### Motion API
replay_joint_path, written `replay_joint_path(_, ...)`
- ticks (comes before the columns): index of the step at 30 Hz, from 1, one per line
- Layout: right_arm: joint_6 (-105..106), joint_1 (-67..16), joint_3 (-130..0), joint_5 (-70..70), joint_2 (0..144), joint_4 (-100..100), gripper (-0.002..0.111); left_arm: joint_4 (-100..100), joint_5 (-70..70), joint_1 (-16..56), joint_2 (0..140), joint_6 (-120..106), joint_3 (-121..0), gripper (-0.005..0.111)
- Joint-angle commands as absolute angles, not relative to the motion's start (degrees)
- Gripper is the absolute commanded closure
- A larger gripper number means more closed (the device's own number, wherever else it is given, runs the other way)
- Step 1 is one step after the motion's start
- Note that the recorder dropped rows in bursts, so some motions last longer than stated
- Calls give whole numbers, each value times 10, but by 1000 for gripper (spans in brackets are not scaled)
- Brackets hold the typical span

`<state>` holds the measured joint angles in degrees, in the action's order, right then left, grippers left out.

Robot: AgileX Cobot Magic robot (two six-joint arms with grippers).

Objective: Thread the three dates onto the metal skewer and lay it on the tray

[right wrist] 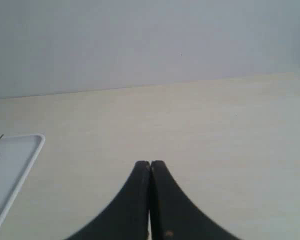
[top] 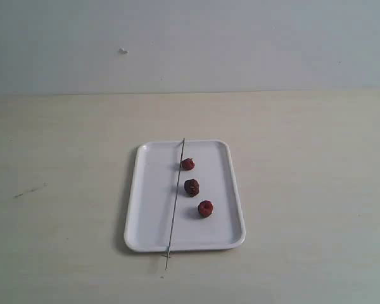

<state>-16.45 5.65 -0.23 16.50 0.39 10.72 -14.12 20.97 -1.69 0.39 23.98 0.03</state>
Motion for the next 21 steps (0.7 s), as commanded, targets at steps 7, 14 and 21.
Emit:
replay_joint_path(7, -162, 60, 0, 162, 0, 110, 108, -143, 208, -13, 0, 242, 0, 107)
replay_joint_path(14, -162, 60, 0, 163, 0, 110, 108, -143, 208, -13, 0, 242, 0, 107)
replay_joint_path(21, -162, 60, 0, 163, 0, 110, 108, -163, 97, -13, 0, 248, 0, 107)
